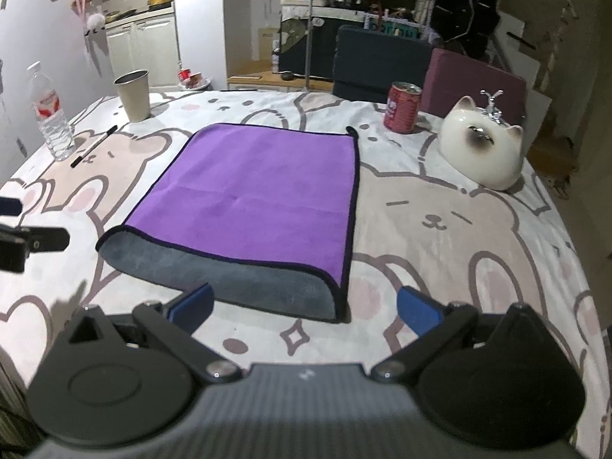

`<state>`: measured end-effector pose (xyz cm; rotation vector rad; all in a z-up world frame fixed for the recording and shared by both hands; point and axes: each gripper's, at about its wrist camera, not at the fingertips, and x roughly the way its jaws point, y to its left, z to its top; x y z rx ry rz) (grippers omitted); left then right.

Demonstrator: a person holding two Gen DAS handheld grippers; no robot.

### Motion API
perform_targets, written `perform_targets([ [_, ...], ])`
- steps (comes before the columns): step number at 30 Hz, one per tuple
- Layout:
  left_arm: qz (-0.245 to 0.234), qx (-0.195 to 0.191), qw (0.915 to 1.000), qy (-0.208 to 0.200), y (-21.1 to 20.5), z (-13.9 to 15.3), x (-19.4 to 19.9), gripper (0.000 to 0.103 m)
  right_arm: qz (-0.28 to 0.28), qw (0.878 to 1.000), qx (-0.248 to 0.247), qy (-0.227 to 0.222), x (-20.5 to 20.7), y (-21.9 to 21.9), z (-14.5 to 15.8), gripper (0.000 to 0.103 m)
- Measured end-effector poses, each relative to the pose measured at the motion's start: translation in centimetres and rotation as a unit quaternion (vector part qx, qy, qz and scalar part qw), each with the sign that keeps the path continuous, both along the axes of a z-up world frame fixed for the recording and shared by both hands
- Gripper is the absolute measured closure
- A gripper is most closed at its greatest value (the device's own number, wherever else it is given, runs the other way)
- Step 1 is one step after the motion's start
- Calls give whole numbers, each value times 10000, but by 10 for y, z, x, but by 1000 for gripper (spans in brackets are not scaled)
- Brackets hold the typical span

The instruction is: Fold towel

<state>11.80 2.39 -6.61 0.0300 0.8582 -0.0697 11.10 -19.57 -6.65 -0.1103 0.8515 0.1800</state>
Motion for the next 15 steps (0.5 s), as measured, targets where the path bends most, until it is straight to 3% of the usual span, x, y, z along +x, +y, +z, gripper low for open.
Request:
perform_targets([
  [5, -76, -211, 9996, 198, 4, -14, 18, 0, 69, 10000, 8, 67, 14, -7, -8, 0],
  [15, -361, -205, 9986, 316, 12, -39, 49, 0, 320, 9985, 408, 149, 49, -25, -24, 0],
])
